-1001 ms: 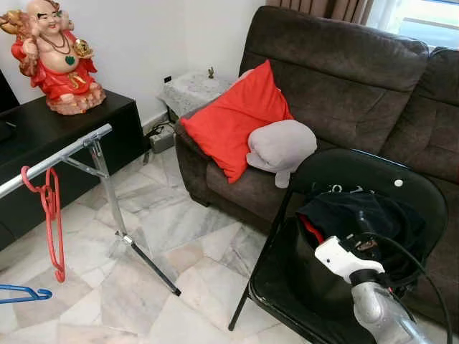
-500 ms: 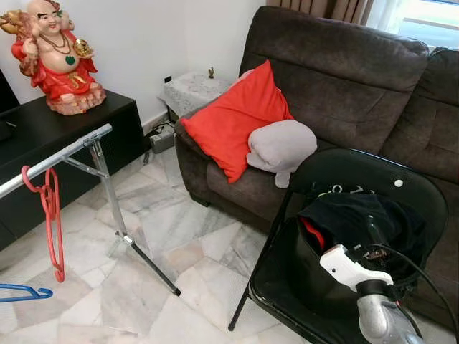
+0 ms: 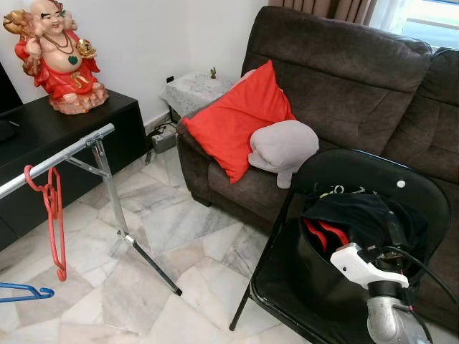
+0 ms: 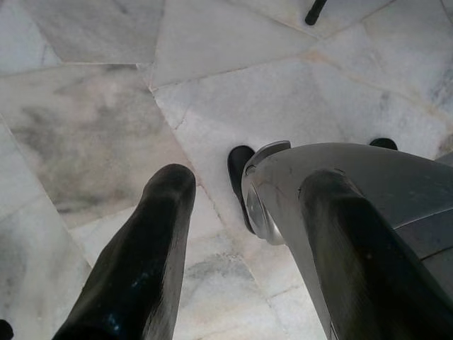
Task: Hang hanger
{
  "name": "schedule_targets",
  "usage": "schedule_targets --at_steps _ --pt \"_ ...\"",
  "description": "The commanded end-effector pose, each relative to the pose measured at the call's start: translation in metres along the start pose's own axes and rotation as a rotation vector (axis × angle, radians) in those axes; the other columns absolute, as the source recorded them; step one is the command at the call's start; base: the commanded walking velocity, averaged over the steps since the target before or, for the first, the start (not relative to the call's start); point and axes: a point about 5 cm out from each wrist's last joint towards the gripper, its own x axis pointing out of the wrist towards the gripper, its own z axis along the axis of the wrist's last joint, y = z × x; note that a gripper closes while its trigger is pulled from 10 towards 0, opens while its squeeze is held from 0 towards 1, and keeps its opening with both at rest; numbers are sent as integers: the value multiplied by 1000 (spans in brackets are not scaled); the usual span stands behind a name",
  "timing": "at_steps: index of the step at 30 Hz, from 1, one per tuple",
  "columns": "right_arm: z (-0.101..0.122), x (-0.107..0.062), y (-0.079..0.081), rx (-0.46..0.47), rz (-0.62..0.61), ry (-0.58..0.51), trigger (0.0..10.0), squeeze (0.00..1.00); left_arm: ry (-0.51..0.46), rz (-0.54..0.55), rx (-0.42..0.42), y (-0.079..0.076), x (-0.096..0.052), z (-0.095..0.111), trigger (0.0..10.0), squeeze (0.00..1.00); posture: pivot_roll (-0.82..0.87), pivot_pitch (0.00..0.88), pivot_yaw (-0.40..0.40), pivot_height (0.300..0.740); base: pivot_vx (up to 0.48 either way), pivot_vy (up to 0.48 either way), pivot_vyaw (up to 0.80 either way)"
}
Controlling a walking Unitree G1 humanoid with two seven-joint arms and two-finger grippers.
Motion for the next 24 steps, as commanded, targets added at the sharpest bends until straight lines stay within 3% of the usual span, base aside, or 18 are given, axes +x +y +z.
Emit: schedule_targets --at_steps 1,11,18,24 --pt "-3 1 -7 -6 -27 9 10000 0 1 -29 14 -8 0 -2 10000 0 89 51 -6 740 0 0 0" --pt "-9 -6 5 -22 57 80 10000 0 7 -23 11 -4 1 0 10000 0 88 51 -9 740 0 0 0" --pt "-24 -6 -9 0 -39 195 10000 0 24 -18 11 -4 1 -2 10000 0 89 52 -9 740 0 0 0" --pt "-25 -1 -21 18 -106 206 10000 0 33 -19 12 -6 1 -2 10000 0 85 50 -8 740 0 0 0"
